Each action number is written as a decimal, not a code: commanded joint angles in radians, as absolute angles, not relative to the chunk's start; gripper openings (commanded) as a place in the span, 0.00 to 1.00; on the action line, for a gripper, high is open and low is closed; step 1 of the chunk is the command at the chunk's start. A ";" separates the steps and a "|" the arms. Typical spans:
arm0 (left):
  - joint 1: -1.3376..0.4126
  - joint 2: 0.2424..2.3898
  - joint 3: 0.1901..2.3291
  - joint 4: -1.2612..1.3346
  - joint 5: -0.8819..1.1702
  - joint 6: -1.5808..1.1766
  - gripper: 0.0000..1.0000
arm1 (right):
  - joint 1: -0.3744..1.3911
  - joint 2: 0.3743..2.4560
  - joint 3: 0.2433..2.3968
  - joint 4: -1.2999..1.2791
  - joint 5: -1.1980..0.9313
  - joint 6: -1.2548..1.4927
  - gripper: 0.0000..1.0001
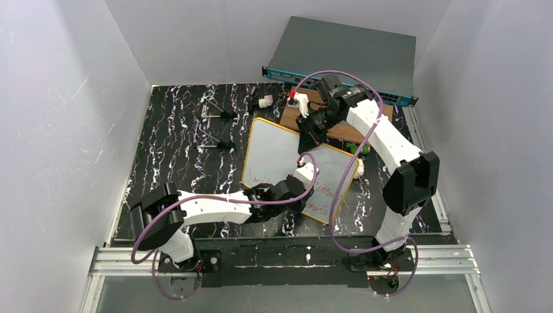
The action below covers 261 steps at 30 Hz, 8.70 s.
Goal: Erase the whiteboard
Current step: Erase the whiteboard at the center of the board.
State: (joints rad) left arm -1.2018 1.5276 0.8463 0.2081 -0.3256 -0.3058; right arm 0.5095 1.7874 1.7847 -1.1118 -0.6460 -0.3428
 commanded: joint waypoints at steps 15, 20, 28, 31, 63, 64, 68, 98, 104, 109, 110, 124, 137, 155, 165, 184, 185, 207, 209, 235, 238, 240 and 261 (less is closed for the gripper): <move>-1.168 1.478 1.013 0.188 -0.409 -0.215 0.00 | 0.518 1.779 1.753 -1.062 -0.689 -0.324 0.01; -1.161 1.416 0.965 0.127 -0.366 -0.244 0.00 | 0.519 1.782 1.755 -1.063 -0.679 -0.324 0.01; -1.161 1.344 0.846 0.090 -0.222 -0.321 0.00 | 0.518 1.801 1.766 -1.071 -0.684 -0.328 0.01; -1.161 1.367 0.827 0.103 -0.213 -0.336 0.00 | 0.519 1.800 1.765 -1.071 -0.683 -0.329 0.01; -1.146 1.538 1.063 0.045 -0.361 -0.236 0.00 | 0.518 1.787 1.755 -1.070 -0.687 -0.331 0.01; -1.139 1.534 1.072 0.041 -0.356 -0.233 0.00 | 0.518 1.787 1.756 -1.069 -0.686 -0.331 0.01; -1.124 1.518 1.078 0.036 -0.330 -0.223 0.00 | 0.518 1.786 1.755 -1.069 -0.686 -0.331 0.01; -1.182 1.636 1.111 -0.180 -0.388 -0.393 0.00 | 0.523 1.795 1.754 -1.069 -0.689 -0.328 0.01; -1.181 1.655 1.220 -0.214 -0.443 -0.346 0.00 | 0.523 1.790 1.752 -1.068 -0.687 -0.329 0.01; -1.178 1.645 1.282 -0.210 -0.462 -0.304 0.00 | 0.523 1.784 1.748 -1.068 -0.683 -0.330 0.01; -1.176 1.640 1.288 -0.205 -0.463 -0.298 0.00 | 0.523 1.783 1.747 -1.066 -0.683 -0.330 0.01; -1.158 1.442 1.159 -0.085 -0.480 -0.292 0.00 | 0.523 1.783 1.746 -1.065 -0.680 -0.330 0.01; -1.183 1.409 0.989 -0.101 -0.257 -0.405 0.00 | 0.523 1.793 1.750 -1.067 -0.681 -0.330 0.01; -1.244 1.672 1.167 -0.249 -0.355 -0.466 0.00 | 0.523 1.790 1.749 -1.068 -0.682 -0.331 0.01; -1.205 1.684 1.314 -0.253 -0.417 -0.387 0.00 | 0.523 1.784 1.743 -1.065 -0.683 -0.330 0.01; -1.114 1.457 1.214 -0.180 -0.275 -0.337 0.00 | 0.523 1.790 1.741 -1.064 -0.683 -0.331 0.01; -1.114 1.445 1.196 -0.181 -0.256 -0.342 0.00 | 0.523 1.792 1.742 -1.064 -0.683 -0.331 0.01; -1.249 1.680 1.212 -0.280 -0.272 -0.477 0.00 | 0.523 1.790 1.744 -1.066 -0.678 -0.332 0.01; -1.249 1.698 1.232 -0.293 -0.301 -0.479 0.00 | 0.523 1.791 1.743 -1.066 -0.678 -0.332 0.01; -1.146 1.625 1.439 -0.261 -0.288 -0.293 0.00 | 0.523 1.779 1.733 -1.059 -0.672 -0.332 0.01; -1.146 1.576 1.375 -0.236 -0.224 -0.321 0.00 | 0.523 1.785 1.735 -1.060 -0.676 -0.332 0.01; -1.153 1.556 1.337 -0.232 -0.188 -0.346 0.00 | 0.523 1.789 1.739 -1.062 -0.678 -0.333 0.01; -1.223 1.783 1.451 -0.376 -0.389 -0.412 0.00 | 0.523 1.784 1.735 -1.062 -0.672 -0.332 0.01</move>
State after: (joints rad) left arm -1.2781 1.8019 1.3655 -0.4091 -0.2333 -0.4511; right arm 0.5117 1.7893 1.7500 -1.0725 -0.6651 -0.3138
